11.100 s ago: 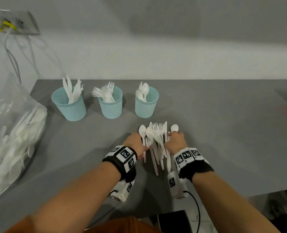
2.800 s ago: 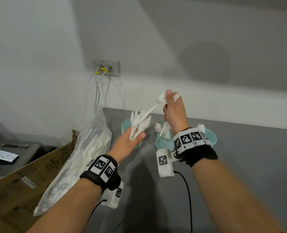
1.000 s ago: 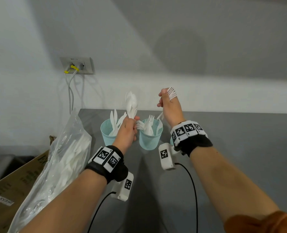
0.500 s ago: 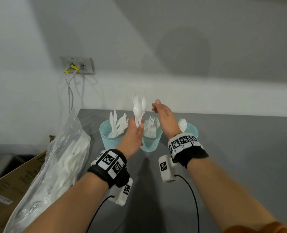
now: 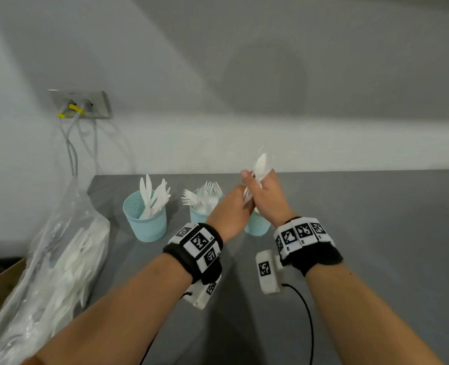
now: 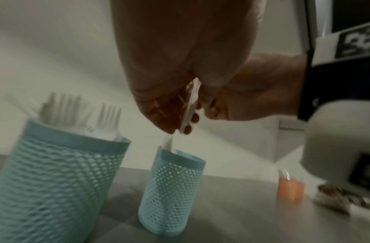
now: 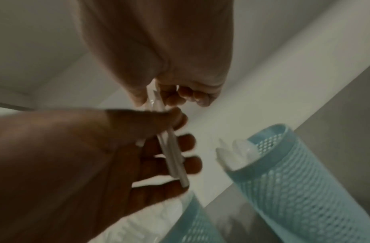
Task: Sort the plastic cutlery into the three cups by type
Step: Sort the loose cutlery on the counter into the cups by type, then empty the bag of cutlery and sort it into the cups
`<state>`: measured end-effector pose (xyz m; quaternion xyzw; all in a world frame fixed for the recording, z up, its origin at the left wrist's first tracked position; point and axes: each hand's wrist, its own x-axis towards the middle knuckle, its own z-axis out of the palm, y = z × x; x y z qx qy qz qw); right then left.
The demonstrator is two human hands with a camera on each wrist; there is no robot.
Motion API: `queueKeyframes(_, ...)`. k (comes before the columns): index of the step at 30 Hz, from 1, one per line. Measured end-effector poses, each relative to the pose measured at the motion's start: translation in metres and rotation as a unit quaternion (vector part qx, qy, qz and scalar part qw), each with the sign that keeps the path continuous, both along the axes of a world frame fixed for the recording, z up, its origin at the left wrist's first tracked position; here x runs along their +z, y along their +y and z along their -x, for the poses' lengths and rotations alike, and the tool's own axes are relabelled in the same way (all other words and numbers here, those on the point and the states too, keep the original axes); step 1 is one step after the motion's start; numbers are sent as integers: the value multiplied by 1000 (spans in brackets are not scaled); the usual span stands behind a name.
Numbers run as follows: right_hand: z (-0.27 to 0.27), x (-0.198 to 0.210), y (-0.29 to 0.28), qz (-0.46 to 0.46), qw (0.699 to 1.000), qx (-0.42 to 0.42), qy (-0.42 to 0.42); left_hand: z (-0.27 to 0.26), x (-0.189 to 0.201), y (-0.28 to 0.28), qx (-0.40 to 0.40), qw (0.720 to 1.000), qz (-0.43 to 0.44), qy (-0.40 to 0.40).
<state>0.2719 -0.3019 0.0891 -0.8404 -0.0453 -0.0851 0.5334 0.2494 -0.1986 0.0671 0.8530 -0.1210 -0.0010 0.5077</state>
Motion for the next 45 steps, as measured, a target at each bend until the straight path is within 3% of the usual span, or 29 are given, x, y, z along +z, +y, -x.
queueKeyframes(2,-5,3,-17,-29,999,-16,27,-4,-4,-8,-3,990,-142,-7)
queueKeyframes(4,-9,7,-31,-30,999,-36,24,-5,-14,-16,-3,959,-279,-43)
queueKeyframes(7,-16,4,-44,-32,995,-96,-2,-6,-28,-24,29,930,-355,-96)
queueKeyframes(17,-13,-31,-49,113,980,-110,117,-9,-41,-30,99,931,-322,-141)
queueKeyframes(23,-6,-39,-51,106,979,-113,129,-7,-37,-31,103,929,-335,-116)
queueKeyframes(29,8,-29,-41,93,982,-138,85,6,-26,-13,72,949,-294,-82)
queueKeyframes(33,20,-19,-12,99,991,-73,59,33,-4,20,98,957,-257,-89)
queueKeyframes(38,42,-13,47,114,989,69,70,76,14,84,210,957,-185,-72)
queueKeyframes(41,58,-13,89,112,979,153,70,99,14,131,299,935,-172,-78)
queueKeyframes(45,78,-14,145,127,960,242,64,134,2,199,436,851,-274,-105)
